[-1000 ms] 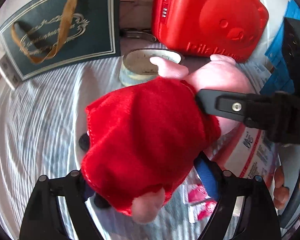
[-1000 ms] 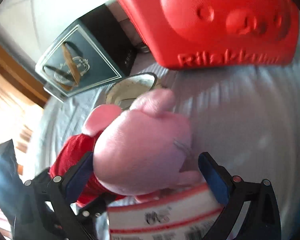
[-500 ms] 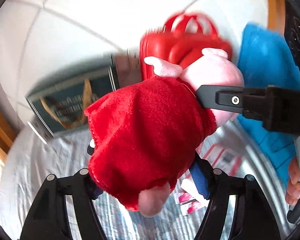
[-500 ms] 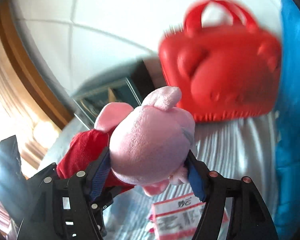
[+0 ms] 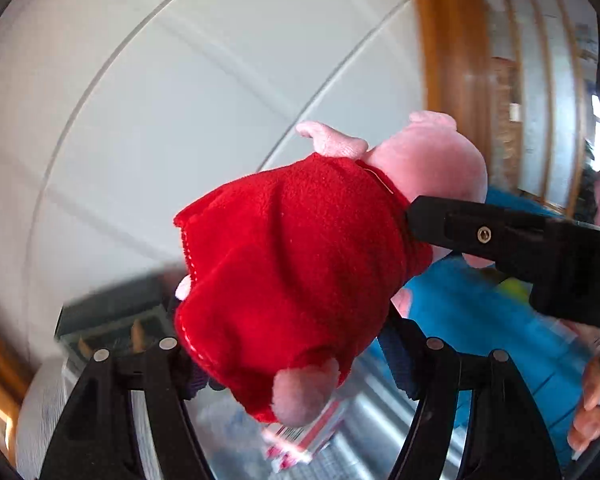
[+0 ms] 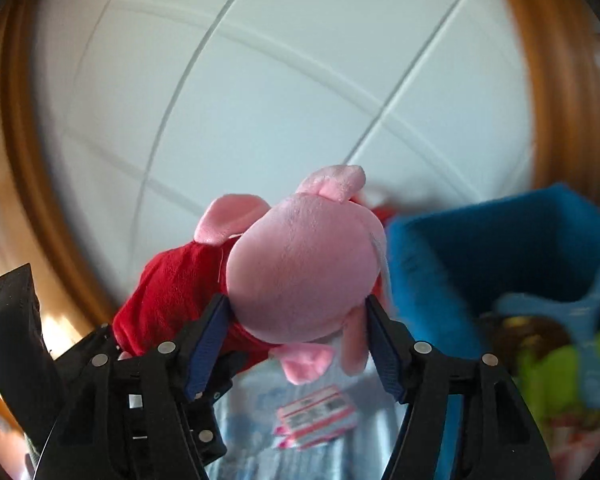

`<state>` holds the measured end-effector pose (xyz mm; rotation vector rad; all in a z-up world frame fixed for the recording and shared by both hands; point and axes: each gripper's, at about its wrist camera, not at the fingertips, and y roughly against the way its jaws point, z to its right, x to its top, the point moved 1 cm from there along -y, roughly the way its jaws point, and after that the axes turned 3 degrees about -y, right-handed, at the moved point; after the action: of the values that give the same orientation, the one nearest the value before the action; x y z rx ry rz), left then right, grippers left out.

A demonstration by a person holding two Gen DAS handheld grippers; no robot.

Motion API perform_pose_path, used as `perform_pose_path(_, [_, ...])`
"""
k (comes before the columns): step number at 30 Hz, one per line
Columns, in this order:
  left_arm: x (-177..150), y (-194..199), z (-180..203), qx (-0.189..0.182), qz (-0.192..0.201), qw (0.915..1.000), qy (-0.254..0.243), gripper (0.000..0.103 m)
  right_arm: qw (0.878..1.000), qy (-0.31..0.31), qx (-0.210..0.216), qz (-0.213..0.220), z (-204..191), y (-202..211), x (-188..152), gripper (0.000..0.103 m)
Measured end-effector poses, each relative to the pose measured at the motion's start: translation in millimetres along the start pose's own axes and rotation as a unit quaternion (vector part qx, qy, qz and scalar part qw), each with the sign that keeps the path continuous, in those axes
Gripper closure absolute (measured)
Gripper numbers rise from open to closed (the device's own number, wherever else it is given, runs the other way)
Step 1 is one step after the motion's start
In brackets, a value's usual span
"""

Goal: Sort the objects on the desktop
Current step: 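Carry the pink pig plush with both tools over the blue bin, then open both tools to drop the pig plush into the bin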

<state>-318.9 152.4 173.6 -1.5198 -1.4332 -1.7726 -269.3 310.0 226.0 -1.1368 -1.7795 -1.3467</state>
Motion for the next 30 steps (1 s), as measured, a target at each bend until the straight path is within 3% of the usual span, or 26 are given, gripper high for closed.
perform_pose_path(5, [46,-9,58,-0.055,0.026,0.9973,-0.042,0.033,0.996,-0.052,-0.056,0.044,51,48,21,0.043])
perform_pose_path(12, [77,-33,137,-0.124,0.011,0.9888,-0.083,0.033,0.987,-0.095,-0.121,0.041,104,71,24,0.047])
perform_pose_path(18, [82,-46,176,-0.136,-0.006,0.9858,-0.098,0.033,0.973,-0.133,-0.188,0.033,145,76,16,0.048])
perform_pose_path(22, [76,-51,173,-0.131,-0.015,0.9864,-0.099,0.033,0.966,-0.153,-0.206,0.019,164,69,9,0.048])
perform_pose_path(23, [73,-51,167,-0.129,-0.017,0.9867,-0.097,0.033,0.966,-0.157,-0.206,0.016,164,70,4,0.045])
perform_pose_path(27, [64,-49,163,-0.121,-0.023,0.9886,-0.087,0.033,0.963,-0.155,-0.220,0.017,158,72,4,0.017])
perform_pose_path(29, [60,-47,158,-0.121,-0.028,0.9891,-0.079,0.033,0.962,-0.146,-0.230,0.021,152,75,3,0.014])
perform_pose_path(30, [58,-47,157,-0.119,-0.029,0.9895,-0.077,0.033,0.961,-0.144,-0.233,0.022,149,76,4,0.007])
